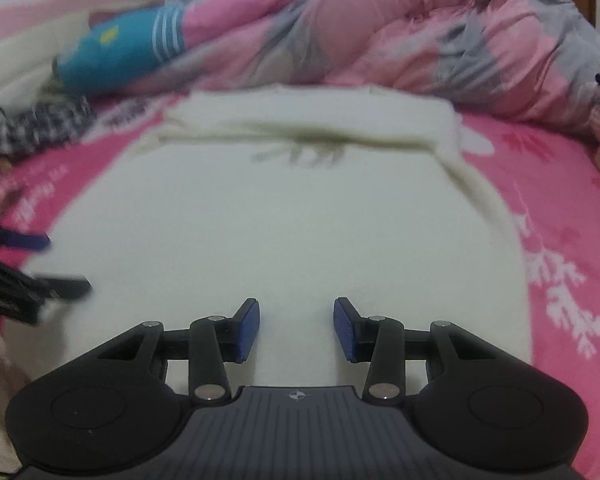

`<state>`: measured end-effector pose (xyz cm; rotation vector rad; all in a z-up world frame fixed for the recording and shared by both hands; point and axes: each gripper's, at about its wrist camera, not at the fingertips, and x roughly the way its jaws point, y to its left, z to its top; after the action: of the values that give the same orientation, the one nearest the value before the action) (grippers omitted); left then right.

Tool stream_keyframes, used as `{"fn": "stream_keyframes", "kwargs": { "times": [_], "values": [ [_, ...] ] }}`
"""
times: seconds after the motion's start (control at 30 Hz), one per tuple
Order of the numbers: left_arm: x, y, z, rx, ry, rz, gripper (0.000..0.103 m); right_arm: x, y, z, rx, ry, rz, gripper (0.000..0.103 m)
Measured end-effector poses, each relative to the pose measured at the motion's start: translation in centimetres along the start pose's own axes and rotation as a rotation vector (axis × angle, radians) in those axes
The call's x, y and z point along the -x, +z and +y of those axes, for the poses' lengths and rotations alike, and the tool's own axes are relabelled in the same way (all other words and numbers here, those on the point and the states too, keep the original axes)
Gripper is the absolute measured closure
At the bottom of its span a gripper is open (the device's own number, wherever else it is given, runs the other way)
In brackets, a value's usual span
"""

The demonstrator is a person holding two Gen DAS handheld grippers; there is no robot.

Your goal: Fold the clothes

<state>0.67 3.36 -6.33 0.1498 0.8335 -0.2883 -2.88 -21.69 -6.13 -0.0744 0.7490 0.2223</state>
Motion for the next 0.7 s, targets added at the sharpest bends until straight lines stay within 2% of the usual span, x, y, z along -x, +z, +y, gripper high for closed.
{"fn": "stream_keyframes", "kwargs": {
  "times": [0.13, 0.27, 0.33, 0.4, 0.57, 0.7],
  "values": [
    [-0.1, -0.1, -0.1, 0.003, 0.002, -0.006, 0.0, 1.6, -1.7, 1.7, 0.067, 0.019, 0.001, 0.059],
    [-0.1, -0.1, -0.1, 0.005, 0.001, -0.01, 0.0, 3.5, -2.7, 1.3, 0.052, 0.082, 0.04, 0.059],
    [0.0, -0.3, 0.0, 0.003, 0.002, -0.017, 0.0, 4.1, -2.5, 1.0, 0.053, 0.118, 0.057, 0.059],
    [0.0, -0.3, -0.1, 0.002, 0.007, -0.018, 0.0, 4.4, -1.7, 0.4, 0.041, 0.137, 0.034, 0.06],
    [0.2, -0.4, -0.8, -0.01, 0.045, -0.026, 0.0, 2.6, 1.3, -1.9, -0.035, 0.076, -0.064, 0.06],
    [0.1, -0.4, -0.7, -0.006, 0.039, -0.028, 0.0, 0.4, 0.3, -3.7, -0.067, -0.007, -0.015, 0.061]
  ]
}}
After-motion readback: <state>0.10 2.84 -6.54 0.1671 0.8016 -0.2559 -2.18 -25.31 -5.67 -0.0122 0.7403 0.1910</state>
